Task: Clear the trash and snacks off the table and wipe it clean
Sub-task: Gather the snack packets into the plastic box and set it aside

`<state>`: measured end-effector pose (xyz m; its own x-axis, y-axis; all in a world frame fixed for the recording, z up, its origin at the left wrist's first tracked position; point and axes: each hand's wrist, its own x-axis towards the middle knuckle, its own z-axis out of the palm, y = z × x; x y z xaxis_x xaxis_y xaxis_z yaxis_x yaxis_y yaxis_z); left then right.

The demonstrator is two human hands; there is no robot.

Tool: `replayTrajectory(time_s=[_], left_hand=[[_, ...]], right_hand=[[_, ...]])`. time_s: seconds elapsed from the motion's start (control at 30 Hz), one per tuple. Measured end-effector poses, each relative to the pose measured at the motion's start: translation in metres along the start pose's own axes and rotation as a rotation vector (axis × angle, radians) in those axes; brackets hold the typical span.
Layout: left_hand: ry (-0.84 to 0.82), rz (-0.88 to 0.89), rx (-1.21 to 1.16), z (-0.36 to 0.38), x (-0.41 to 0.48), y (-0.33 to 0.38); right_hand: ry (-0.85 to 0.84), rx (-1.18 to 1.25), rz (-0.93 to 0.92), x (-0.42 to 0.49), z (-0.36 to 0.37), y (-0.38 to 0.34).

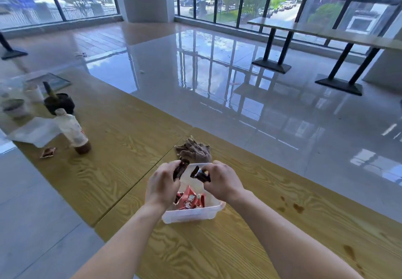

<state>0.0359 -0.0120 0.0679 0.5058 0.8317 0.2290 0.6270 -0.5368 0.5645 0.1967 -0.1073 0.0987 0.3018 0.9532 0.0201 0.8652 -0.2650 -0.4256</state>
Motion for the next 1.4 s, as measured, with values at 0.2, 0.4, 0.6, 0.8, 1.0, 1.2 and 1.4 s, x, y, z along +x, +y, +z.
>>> replayTrajectory(time_s=[0.2,0.4,0.6,0.8,1.0,1.2,1.4], left_hand=[[-0.105,-0.019,0.215,0.028,0.008,-0.016],[-0.224,-0.02,0.448,0.042,0.009,-0.016],[-0.235,-0.012,0.419,0.04,0.011,-0.015],[-0.16,0.146,0.356,0.032,0.005,-0.033],[-0.112,0.125,0.328,0.015,-0.007,-0.048],[-0.139,-0.022,0.314,0.014,-0.019,-0.061],[-0.162,-0.277,0.121,0.013,-0.025,-0.059]], right_hand=[[-0.126,-0.104,0.081,0.038,0.028,-0.003],[-0.158,-0.135,0.131,0.048,0.051,0.005],[-0.111,-0.084,0.089,0.051,0.059,0.013],[0.006,0.017,0.034,0.04,0.049,0.023],[0.103,-0.003,0.008,0.024,0.033,0.032],[0.152,-0.027,0.102,0.01,0.027,0.045],[-0.077,-0.045,0.264,-0.001,0.034,0.053]])
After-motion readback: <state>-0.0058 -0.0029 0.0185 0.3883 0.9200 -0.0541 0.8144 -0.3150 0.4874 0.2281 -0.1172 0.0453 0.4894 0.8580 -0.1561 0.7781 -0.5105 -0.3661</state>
